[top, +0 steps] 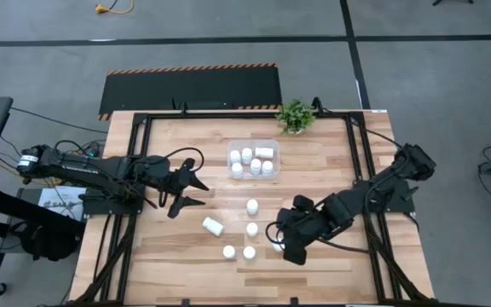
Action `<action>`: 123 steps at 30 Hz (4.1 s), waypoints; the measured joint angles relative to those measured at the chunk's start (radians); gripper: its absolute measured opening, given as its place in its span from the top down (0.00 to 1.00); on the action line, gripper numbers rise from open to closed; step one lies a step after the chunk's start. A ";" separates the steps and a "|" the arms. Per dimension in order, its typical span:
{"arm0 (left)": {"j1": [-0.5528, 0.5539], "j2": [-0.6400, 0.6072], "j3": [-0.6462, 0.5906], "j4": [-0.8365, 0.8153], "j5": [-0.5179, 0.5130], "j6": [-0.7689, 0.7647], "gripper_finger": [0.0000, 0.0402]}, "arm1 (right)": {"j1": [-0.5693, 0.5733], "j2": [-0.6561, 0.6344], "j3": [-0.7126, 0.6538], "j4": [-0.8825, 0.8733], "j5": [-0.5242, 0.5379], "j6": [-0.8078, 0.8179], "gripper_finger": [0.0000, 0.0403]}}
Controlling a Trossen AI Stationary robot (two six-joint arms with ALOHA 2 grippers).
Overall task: Pick and place pill bottles into a basket
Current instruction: Put the white medicine bottle into the transparent bin
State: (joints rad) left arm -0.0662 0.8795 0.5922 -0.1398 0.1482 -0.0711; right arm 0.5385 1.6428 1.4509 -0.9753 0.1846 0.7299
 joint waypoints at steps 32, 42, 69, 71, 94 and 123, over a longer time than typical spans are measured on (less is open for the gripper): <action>0.000 0.000 -0.001 -0.002 -0.005 -0.001 0.46 | 0.014 0.103 -0.261 0.261 -0.125 -0.207 0.44; 0.000 0.000 -0.002 -0.005 -0.005 -0.002 0.46 | -0.005 0.180 -0.256 0.287 -0.133 -0.245 0.44; 0.000 0.000 -0.002 -0.005 -0.001 -0.009 0.46 | -0.050 0.180 -0.255 0.382 -0.184 -0.401 0.45; 0.000 0.000 -0.002 -0.005 -0.001 -0.011 0.46 | -0.050 0.180 -0.255 0.382 -0.184 -0.401 0.48; 0.000 0.000 -0.002 -0.005 -0.001 -0.022 0.46 | -0.230 0.176 -0.105 0.192 -0.189 -0.553 0.60; 0.000 0.000 -0.002 -0.004 -0.002 -0.048 0.46 | -0.701 0.176 0.360 -0.191 -0.184 -1.113 0.62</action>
State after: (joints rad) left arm -0.0659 0.8791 0.5907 -0.1441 0.1463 -0.1196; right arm -0.1627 1.8187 1.8111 -1.1666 0.0006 -0.3830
